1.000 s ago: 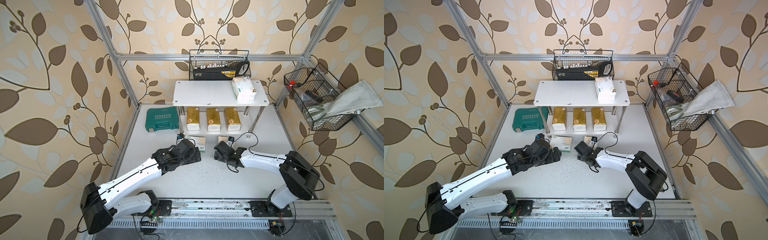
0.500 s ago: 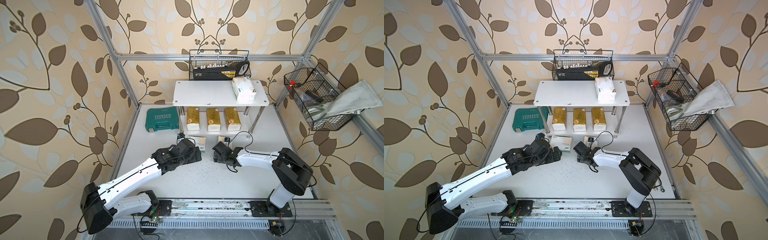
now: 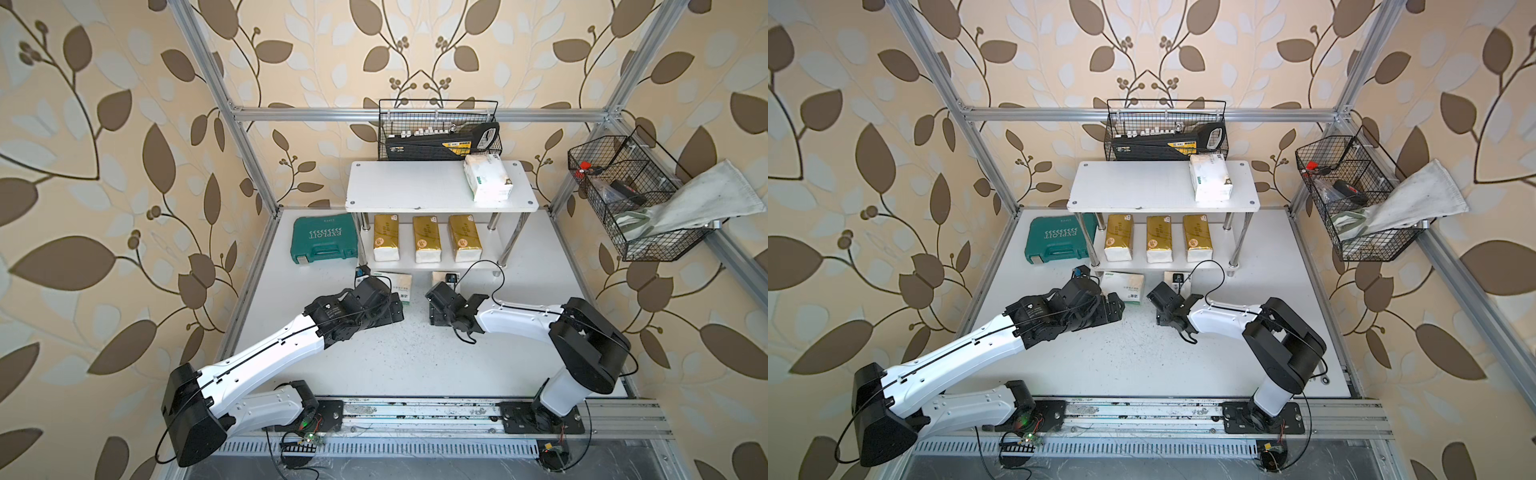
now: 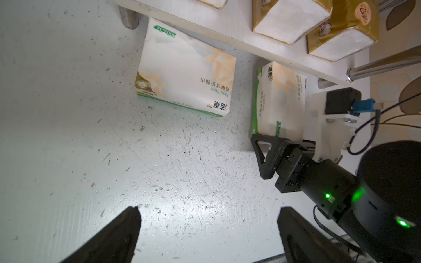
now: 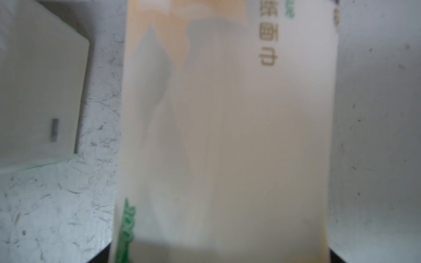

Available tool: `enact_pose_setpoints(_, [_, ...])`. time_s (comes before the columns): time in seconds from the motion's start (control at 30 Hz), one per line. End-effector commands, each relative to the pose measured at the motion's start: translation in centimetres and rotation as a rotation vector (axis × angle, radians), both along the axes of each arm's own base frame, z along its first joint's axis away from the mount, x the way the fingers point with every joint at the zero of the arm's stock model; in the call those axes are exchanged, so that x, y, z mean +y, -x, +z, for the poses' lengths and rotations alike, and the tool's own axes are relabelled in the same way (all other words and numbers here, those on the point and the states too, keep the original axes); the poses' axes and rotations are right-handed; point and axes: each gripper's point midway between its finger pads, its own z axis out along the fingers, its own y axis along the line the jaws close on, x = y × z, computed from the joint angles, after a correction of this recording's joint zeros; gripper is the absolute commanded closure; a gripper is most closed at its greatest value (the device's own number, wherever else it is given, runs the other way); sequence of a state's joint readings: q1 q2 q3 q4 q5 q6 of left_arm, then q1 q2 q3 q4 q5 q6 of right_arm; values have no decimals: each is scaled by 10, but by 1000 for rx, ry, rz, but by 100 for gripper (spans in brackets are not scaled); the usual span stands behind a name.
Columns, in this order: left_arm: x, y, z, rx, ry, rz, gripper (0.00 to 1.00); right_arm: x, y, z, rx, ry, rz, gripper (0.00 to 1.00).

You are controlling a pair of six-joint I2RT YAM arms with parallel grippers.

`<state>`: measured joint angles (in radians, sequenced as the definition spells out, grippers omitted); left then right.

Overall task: Place the tissue boxes on the shelf by color
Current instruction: Pick up the box of tissues from the center of the board, then place a box of tissues on the shelf.

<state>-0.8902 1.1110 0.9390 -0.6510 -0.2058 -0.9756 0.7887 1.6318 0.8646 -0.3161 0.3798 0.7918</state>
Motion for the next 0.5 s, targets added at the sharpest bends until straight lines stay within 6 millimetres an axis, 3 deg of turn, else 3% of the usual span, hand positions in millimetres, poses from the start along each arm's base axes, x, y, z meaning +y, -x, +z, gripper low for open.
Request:
enact_pose_setpoints(0.0, [-10, -5, 22, -34, 52, -13, 1, -2, 8, 13, -6, -41, 11, 22])
enact_pose_setpoints(0.17, [-15, -7, 38, -51, 71, -31, 1, -6, 25, 27, 7, -76, 46, 23])
enact_pose_setpoints(0.47, [-16, -11, 89, -144, 97, -63, 1, -3, 68, 66, 1, -117, 160, 24])
